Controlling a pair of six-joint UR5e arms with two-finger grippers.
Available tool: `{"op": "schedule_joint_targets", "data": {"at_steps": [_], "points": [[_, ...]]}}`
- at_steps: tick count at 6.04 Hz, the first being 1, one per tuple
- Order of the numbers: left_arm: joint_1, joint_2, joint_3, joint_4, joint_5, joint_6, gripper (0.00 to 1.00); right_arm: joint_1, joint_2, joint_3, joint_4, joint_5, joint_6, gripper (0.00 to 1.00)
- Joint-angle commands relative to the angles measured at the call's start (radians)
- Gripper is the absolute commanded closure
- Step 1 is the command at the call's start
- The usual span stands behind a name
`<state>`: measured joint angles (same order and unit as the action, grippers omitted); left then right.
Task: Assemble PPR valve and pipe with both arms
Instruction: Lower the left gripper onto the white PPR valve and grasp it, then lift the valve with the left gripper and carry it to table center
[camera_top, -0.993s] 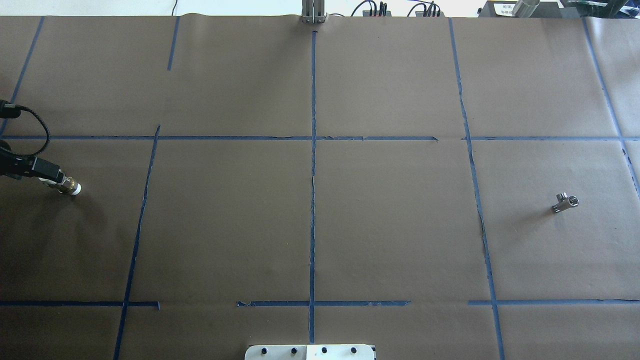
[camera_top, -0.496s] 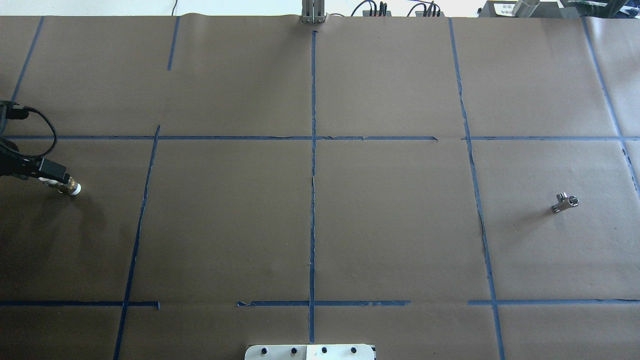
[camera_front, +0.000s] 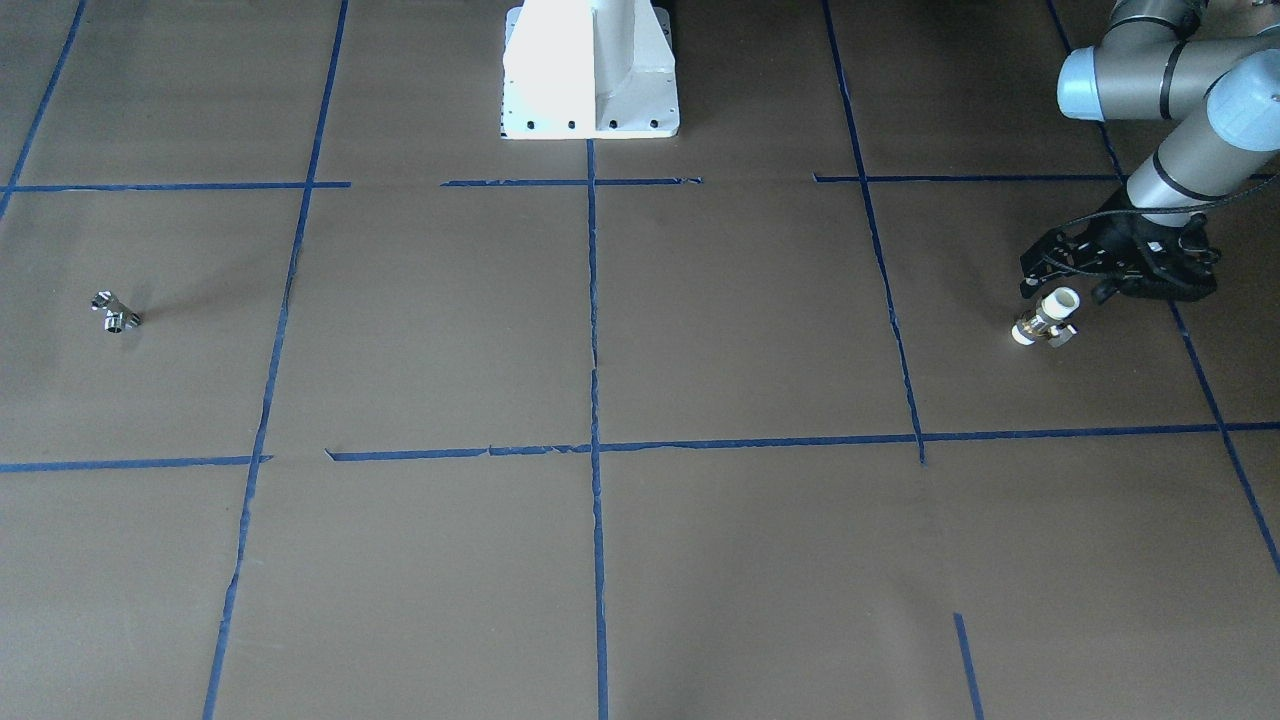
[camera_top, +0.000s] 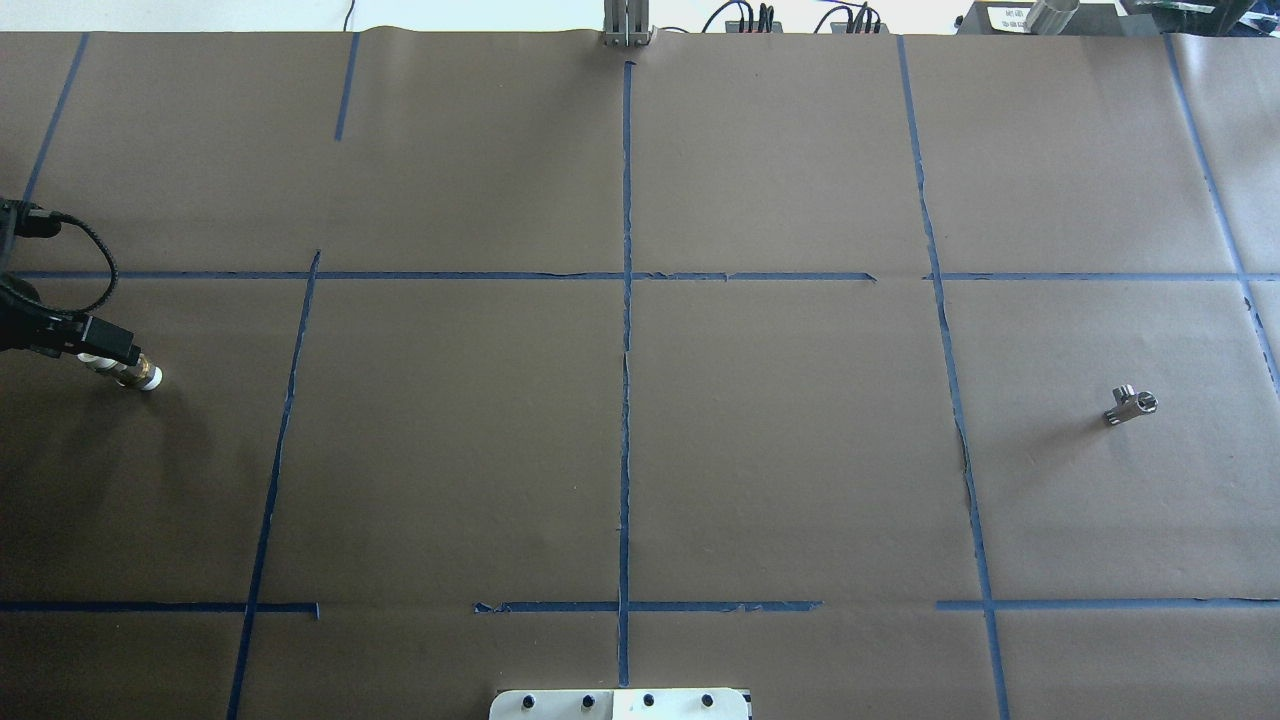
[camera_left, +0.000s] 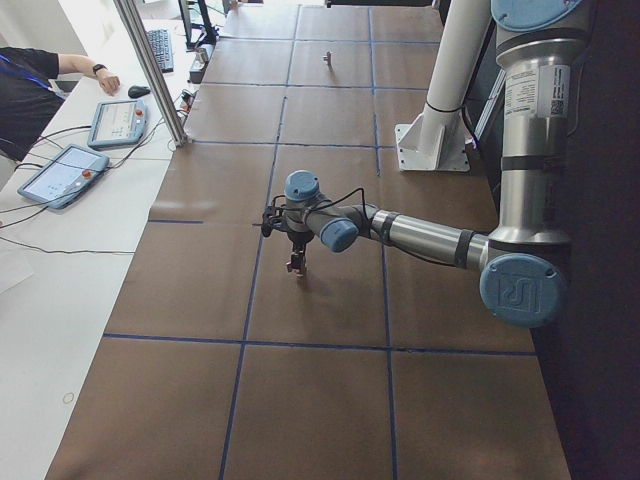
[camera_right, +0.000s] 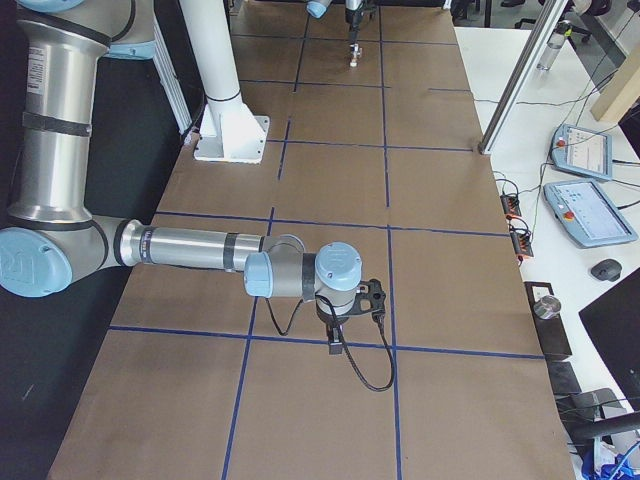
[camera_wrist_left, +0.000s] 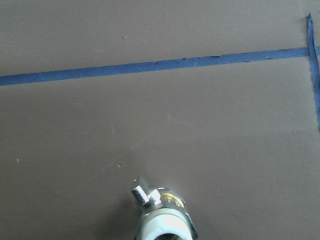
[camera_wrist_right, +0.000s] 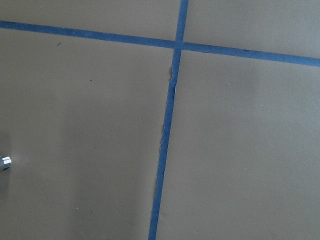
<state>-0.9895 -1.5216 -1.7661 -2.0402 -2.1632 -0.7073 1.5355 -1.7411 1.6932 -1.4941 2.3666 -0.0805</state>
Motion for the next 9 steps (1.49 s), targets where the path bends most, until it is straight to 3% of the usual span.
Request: {"op": "schedule_joint_targets", "data": {"at_steps": [1,3,5,6,8,9], "points": [[0.000,0.001,0.001,0.000,0.022,0.002,0.08,0.000,0.000,0.000,0.000,0.000,-0.001,0.00],[0.000,0.001,0.004,0.002,0.023,0.002,0.11,0.000,0.000,-0.001,0.000,0.000,-0.001,0.00],[0.000,-0.002,0.004,0.005,0.023,0.000,0.93,0.000,0.000,-0.001,0.000,0.000,-0.001,0.00],[0.000,-0.005,0.002,0.005,0.023,0.000,1.00,0.000,0.000,0.000,0.000,0.000,-0.001,0.00],[-0.001,-0.012,-0.050,0.021,0.020,-0.015,1.00,0.000,0.000,0.000,0.000,0.000,0.001,0.00],[-0.001,-0.105,-0.108,0.182,0.022,-0.084,1.00,0.000,0.000,0.000,0.000,0.000,-0.001,0.00]]}}
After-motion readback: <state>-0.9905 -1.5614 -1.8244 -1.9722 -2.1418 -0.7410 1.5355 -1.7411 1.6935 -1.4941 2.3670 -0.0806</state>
